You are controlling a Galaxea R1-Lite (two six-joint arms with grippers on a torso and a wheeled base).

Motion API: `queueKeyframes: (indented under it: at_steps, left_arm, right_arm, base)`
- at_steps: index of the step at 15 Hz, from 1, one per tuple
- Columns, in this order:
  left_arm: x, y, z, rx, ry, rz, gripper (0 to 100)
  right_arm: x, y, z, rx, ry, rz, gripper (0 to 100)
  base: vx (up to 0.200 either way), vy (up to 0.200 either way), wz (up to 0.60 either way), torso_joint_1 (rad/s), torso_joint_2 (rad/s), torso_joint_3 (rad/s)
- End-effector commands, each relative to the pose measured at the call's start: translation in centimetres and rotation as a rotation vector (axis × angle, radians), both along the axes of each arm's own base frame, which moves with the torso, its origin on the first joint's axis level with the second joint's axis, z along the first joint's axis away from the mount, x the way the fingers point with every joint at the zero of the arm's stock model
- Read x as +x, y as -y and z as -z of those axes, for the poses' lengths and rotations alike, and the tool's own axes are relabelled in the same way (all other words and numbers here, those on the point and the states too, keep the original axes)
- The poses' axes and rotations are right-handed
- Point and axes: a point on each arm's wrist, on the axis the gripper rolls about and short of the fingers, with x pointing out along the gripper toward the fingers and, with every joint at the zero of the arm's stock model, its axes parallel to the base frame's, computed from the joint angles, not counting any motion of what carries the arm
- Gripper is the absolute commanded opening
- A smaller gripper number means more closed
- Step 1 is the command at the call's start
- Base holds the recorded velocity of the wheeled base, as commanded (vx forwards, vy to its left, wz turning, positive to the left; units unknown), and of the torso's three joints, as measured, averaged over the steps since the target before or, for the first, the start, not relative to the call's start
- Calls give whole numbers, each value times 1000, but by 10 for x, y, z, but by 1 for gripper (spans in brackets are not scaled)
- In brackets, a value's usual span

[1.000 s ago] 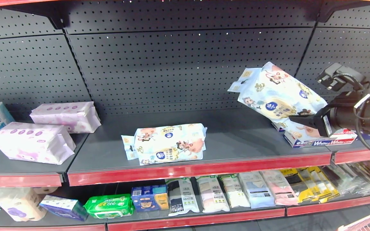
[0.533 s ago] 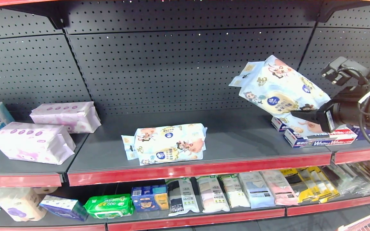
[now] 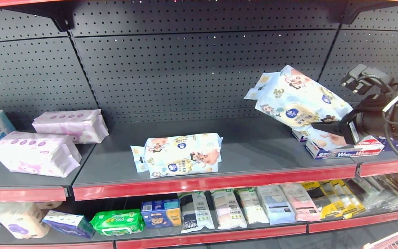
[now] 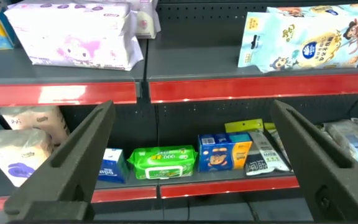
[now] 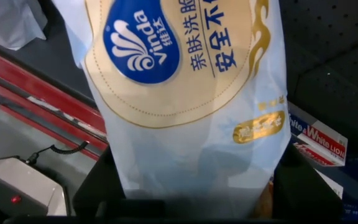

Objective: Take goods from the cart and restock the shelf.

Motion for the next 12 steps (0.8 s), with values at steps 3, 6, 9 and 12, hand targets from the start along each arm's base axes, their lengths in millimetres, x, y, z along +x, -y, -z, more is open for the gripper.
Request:
queueKeyframes:
  at_steps: [3, 6, 9, 12]
  left_arm:
    - [0, 0, 0, 0, -2, -2, 100]
    - [0, 0, 0, -1, -2, 0, 100]
    - [0, 0, 0, 0, 0, 0, 100]
    - [0, 0, 0, 0, -2, 0, 100]
  right_arm:
    - [40, 0, 7, -1, -23, 6, 0]
    - [70, -3, 10, 26, -24, -41, 0]
    - [78, -5, 9, 33, -15, -58, 0]
    - [41, 1, -10, 57, -7, -33, 0]
  base:
    - [0, 0, 0, 0, 0, 0]
    - [0, 0, 0, 0, 0, 0]
    - [0, 0, 0, 0, 0, 0]
    - [0, 0, 0, 0, 0, 0]
